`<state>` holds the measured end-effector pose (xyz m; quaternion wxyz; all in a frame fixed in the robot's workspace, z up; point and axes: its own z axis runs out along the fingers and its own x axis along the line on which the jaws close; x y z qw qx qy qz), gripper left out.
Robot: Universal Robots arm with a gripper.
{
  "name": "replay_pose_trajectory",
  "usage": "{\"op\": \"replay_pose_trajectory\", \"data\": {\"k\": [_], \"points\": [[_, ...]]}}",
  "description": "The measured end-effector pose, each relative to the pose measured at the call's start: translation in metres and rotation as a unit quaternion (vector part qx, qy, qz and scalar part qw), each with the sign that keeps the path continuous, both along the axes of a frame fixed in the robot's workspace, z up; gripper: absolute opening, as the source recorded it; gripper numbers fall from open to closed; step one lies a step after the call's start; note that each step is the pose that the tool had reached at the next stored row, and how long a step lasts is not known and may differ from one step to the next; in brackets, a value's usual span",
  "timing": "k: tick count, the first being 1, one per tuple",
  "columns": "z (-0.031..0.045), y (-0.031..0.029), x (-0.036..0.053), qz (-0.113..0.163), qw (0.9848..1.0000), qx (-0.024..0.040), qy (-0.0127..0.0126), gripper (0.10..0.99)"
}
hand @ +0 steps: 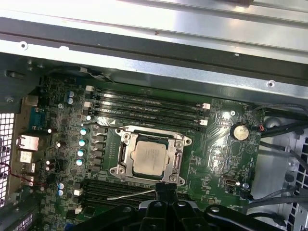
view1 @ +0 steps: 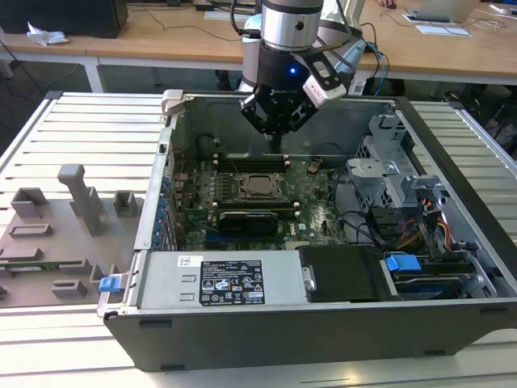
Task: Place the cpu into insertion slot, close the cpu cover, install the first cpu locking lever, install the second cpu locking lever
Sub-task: 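Install the first cpu locking lever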
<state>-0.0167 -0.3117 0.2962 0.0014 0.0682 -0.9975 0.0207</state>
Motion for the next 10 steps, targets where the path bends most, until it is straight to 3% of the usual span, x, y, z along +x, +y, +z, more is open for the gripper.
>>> {"op": "replay_pose_trajectory", "data": {"k": [4, 7, 10], "points": [[0.0001, 0.0, -0.0027, 0.0, 1.0, -0.0001, 0.0001, 0.106], [-0.0001, 0.0, -0.0117, 0.0, 1.0, 0.0009, -0.0001, 0.106], [-0.001, 0.0001, -0.0289, 0.0, 1.0, 0.0028, -0.0002, 0.106]]}}
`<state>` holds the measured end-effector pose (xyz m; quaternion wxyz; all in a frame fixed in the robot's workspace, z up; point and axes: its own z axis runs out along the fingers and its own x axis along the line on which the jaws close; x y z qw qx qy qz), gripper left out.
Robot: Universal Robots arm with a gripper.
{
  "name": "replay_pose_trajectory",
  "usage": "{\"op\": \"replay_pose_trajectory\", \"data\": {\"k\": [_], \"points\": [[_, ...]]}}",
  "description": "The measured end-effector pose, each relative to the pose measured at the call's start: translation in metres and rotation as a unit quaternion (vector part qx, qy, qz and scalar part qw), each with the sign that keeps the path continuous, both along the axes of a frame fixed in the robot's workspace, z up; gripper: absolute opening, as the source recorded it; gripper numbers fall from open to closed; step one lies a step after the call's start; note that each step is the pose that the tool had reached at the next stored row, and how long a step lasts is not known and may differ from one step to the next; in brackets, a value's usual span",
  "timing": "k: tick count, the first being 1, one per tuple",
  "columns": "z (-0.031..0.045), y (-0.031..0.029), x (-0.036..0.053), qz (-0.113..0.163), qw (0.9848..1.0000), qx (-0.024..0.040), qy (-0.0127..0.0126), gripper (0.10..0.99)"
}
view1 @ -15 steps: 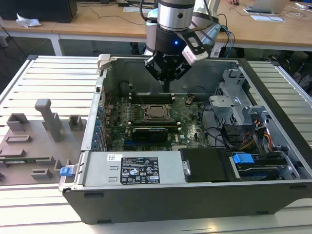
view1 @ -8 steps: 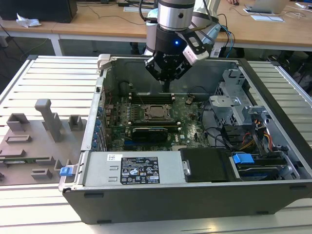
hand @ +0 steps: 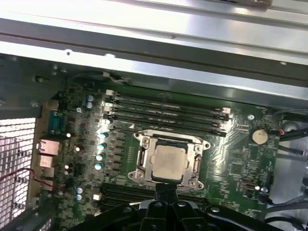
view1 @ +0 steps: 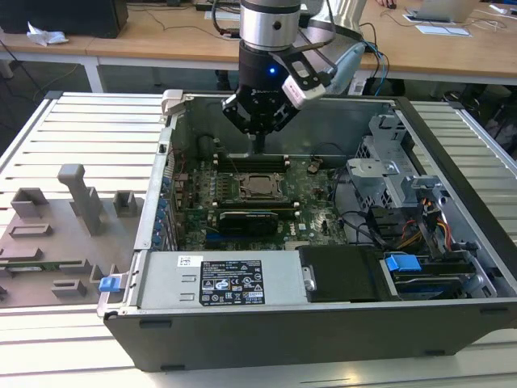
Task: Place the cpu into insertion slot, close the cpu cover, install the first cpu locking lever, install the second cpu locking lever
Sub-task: 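Install the first cpu locking lever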
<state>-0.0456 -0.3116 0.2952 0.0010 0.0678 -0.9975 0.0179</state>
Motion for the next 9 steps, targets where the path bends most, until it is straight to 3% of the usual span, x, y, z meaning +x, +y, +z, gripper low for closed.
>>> {"op": "replay_pose_trajectory", "data": {"k": [2, 9], "points": [[-0.0009, -0.0001, -0.0115, 0.0, 1.0, -0.0002, 0.0001, 0.106], [-0.0026, 0.0, -0.0398, 0.0, 1.0, -0.0001, -0.0001, 0.106]]}}
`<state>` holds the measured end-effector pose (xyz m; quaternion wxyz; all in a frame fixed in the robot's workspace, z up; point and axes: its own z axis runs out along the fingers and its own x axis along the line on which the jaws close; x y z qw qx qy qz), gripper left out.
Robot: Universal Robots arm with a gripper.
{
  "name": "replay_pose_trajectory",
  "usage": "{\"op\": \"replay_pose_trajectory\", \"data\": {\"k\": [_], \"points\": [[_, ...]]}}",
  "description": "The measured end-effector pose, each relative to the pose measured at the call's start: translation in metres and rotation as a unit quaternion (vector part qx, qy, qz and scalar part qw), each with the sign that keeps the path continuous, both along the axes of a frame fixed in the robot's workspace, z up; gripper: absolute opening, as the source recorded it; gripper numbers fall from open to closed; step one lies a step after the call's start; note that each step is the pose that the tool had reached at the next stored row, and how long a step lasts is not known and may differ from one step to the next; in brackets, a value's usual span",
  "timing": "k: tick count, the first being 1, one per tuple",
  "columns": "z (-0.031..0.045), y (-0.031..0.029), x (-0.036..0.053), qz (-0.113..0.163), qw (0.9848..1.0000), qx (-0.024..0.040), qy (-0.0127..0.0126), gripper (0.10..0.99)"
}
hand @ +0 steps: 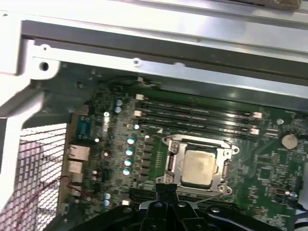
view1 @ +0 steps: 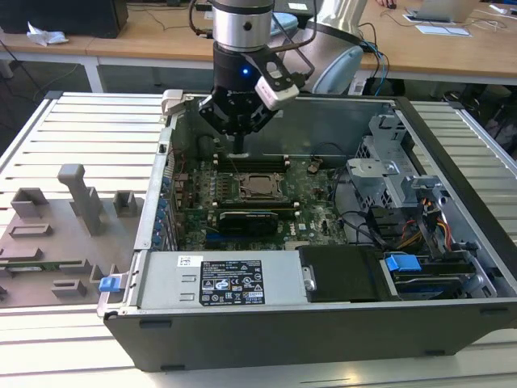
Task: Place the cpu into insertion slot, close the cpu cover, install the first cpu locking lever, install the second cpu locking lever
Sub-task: 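Install the first cpu locking lever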
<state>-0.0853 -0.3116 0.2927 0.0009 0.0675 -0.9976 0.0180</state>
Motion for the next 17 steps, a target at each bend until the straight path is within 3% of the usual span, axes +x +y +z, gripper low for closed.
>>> {"op": "replay_pose_trajectory", "data": {"k": [7, 17], "points": [[-0.0012, 0.0083, -0.0133, -0.002, 1.0, 0.0001, 0.0, 0.106], [-0.0052, 0.0225, -0.0217, -0.005, 1.0, 0.0001, 0.0, 0.106]]}}
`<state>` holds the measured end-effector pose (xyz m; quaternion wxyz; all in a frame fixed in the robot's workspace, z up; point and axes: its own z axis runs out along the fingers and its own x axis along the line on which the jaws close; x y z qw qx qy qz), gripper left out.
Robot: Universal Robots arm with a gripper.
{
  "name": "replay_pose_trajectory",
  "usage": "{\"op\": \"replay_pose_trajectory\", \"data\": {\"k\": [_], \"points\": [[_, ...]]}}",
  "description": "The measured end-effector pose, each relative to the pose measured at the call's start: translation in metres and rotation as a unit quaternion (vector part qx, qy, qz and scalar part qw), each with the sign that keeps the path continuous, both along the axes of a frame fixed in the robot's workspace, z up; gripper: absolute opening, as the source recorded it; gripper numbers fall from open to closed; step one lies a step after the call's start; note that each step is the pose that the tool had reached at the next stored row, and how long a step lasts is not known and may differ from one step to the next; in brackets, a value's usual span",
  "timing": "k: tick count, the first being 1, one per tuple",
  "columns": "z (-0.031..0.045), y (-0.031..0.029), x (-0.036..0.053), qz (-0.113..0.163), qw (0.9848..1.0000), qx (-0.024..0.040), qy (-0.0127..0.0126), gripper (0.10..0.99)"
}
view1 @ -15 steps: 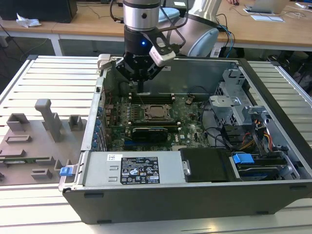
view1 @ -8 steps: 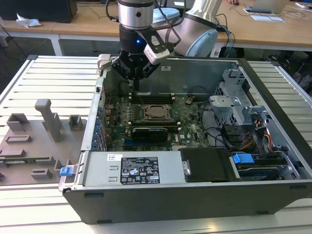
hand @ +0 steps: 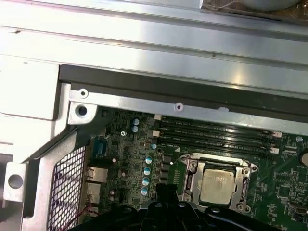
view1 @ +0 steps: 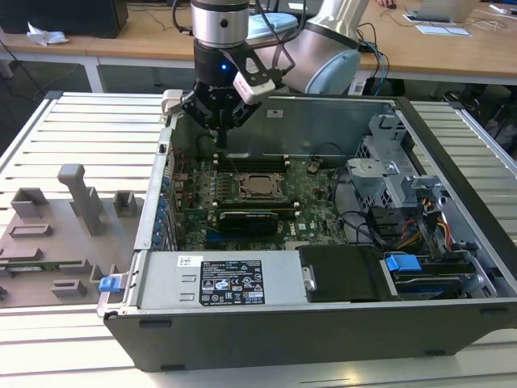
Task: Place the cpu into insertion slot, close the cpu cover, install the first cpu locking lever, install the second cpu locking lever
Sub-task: 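Install the first cpu locking lever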
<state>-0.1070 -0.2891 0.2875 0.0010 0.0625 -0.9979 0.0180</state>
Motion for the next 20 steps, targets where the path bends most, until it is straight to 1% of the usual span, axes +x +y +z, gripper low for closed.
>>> {"op": "replay_pose_trajectory", "data": {"k": [7, 8, 14, 15, 17, 18, 20], "points": [[-0.0051, 0.0103, -0.0025, -0.003, 1.0, 0.0, 0.0, 0.106], [-0.0069, 0.0126, -0.0035, -0.004, 1.0, 0.0, 0.0, 0.106], [-0.0145, 0.0208, -0.0074, -0.007, 1.0, 0.0, 0.0, 0.106], [-0.0175, 0.0228, -0.008, -0.008, 1.0, 0.0001, -0.0001, 0.106], [-0.0235, 0.0237, -0.0081, -0.01, 0.9999, 0.0, 0.0, 0.106], [-0.0253, 0.0237, -0.0077, -0.011, 0.9999, 0.0, 0.0, 0.106], [-0.0263, 0.0237, -0.0061, -0.011, 0.9999, -0.0001, 0.0, 0.106]]}}
